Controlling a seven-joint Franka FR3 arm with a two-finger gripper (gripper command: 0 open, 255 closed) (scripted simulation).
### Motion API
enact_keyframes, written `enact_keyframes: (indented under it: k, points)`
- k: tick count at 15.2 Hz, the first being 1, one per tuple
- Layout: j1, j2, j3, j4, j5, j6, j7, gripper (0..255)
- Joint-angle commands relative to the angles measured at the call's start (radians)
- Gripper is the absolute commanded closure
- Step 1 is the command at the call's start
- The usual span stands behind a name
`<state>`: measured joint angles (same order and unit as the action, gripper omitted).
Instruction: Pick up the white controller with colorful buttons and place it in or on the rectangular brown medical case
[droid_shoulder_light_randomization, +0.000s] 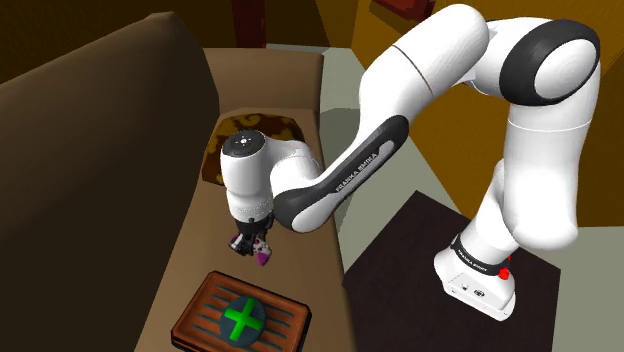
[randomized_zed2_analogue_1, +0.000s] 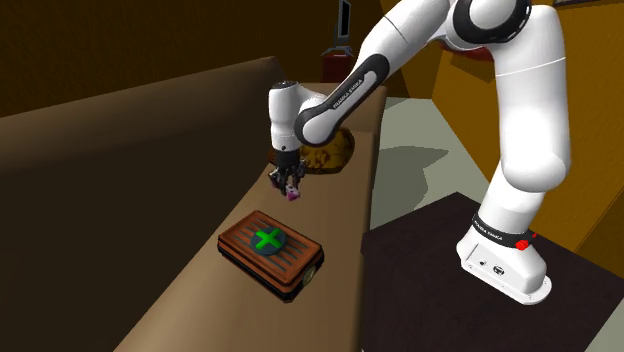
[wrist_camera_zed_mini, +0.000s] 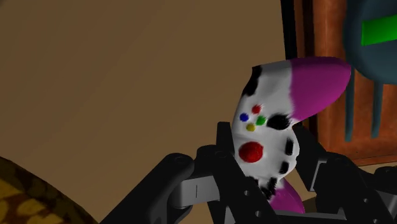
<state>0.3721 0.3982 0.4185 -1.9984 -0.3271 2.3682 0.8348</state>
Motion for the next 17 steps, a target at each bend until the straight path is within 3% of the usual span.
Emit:
enact_keyframes:
  k: [1, 10, 17]
  points:
    - [0.037, 0.006, 0.009, 0.005, -0.008, -0.005, 0.052, 255]
    - [0.209, 0.08, 0.038, 0.121, -0.045, -0.078, 0.25, 255]
    - [0.228, 0.142, 0.011, 0.114, -0.087, -0.014, 0.28, 255]
